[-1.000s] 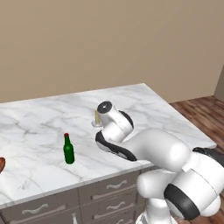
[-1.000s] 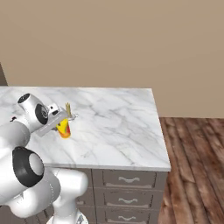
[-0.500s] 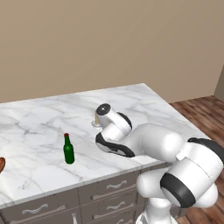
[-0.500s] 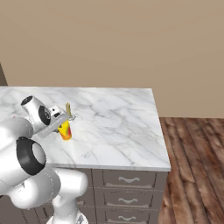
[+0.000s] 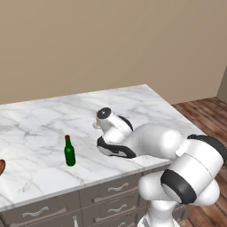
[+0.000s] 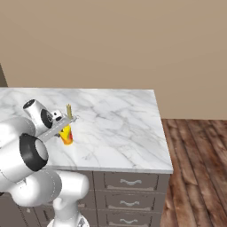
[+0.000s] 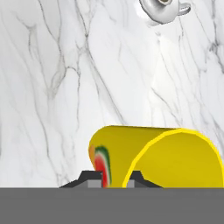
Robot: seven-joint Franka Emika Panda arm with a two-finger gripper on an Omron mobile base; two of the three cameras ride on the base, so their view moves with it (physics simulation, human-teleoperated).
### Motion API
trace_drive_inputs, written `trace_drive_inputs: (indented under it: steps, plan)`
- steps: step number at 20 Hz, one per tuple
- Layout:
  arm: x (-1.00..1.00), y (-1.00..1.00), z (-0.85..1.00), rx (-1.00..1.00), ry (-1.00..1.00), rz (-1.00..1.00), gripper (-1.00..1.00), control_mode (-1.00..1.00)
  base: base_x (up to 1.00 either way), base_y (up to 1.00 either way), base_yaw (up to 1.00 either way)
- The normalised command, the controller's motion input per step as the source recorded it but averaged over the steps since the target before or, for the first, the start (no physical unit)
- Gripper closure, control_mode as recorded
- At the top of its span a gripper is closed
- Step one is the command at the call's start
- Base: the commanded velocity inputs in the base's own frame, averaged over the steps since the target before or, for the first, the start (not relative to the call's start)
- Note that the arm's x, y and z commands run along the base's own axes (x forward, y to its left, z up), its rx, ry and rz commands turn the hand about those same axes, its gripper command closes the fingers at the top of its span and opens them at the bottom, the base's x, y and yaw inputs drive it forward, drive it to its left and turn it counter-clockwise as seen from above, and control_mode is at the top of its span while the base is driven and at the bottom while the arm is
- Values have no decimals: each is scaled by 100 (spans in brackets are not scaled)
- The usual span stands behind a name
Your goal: Open the cabinet directly in front. Then move the beer and the cup to the dining counter with the candle on it.
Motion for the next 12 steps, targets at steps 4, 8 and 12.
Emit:
trace_drive_inputs:
  steps: [4,8,12]
  plan:
    - [6,0,-24,0,0,0,100,-100,0,0,0]
    - [7,0,-23,0,0,0,100,-100,0,0,0]
    - [9,0,-25,0,3,0,100,-100,0,0,0]
